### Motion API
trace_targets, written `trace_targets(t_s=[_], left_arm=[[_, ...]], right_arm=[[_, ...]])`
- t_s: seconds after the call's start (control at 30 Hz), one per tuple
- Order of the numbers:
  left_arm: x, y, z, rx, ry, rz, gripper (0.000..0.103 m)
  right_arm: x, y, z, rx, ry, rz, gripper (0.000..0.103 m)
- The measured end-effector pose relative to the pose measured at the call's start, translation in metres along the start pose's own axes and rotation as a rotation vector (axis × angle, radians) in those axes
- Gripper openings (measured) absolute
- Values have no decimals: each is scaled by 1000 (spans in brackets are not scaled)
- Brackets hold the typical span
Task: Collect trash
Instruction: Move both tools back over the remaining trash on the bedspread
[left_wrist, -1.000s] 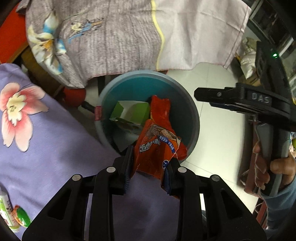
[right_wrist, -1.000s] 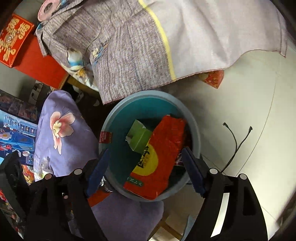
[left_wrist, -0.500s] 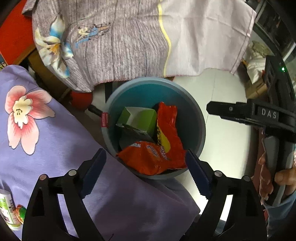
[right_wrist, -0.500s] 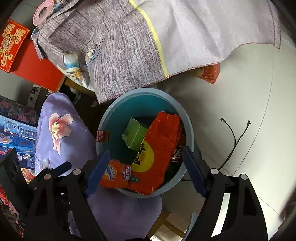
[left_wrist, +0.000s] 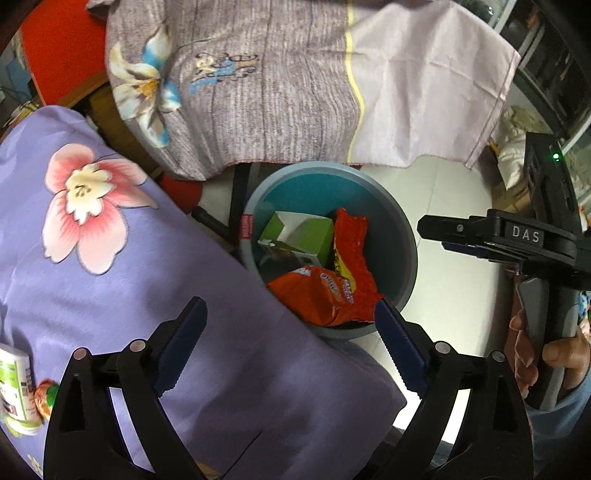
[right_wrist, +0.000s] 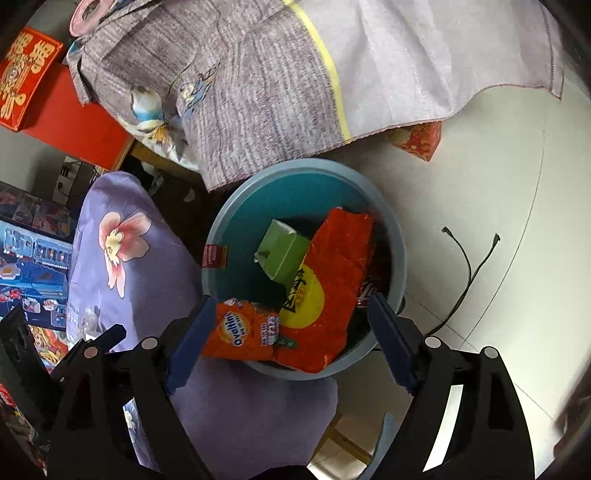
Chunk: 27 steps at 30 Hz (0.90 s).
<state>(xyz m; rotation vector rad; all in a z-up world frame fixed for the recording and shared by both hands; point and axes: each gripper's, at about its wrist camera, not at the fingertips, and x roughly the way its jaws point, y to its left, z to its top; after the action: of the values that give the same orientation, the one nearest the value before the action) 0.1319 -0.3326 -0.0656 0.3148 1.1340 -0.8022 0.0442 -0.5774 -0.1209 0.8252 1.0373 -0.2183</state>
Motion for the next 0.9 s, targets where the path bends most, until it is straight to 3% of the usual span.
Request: trace_targets(t_s=[0.4,0.9], left_arm=[[-54,55,-38,-92,-71,43,95],[-147,190,-113,-308,-184,170,95]], right_arm=[[6,67,-22,-102,28,6,84],[51,224,-73,-361,137,12,84]])
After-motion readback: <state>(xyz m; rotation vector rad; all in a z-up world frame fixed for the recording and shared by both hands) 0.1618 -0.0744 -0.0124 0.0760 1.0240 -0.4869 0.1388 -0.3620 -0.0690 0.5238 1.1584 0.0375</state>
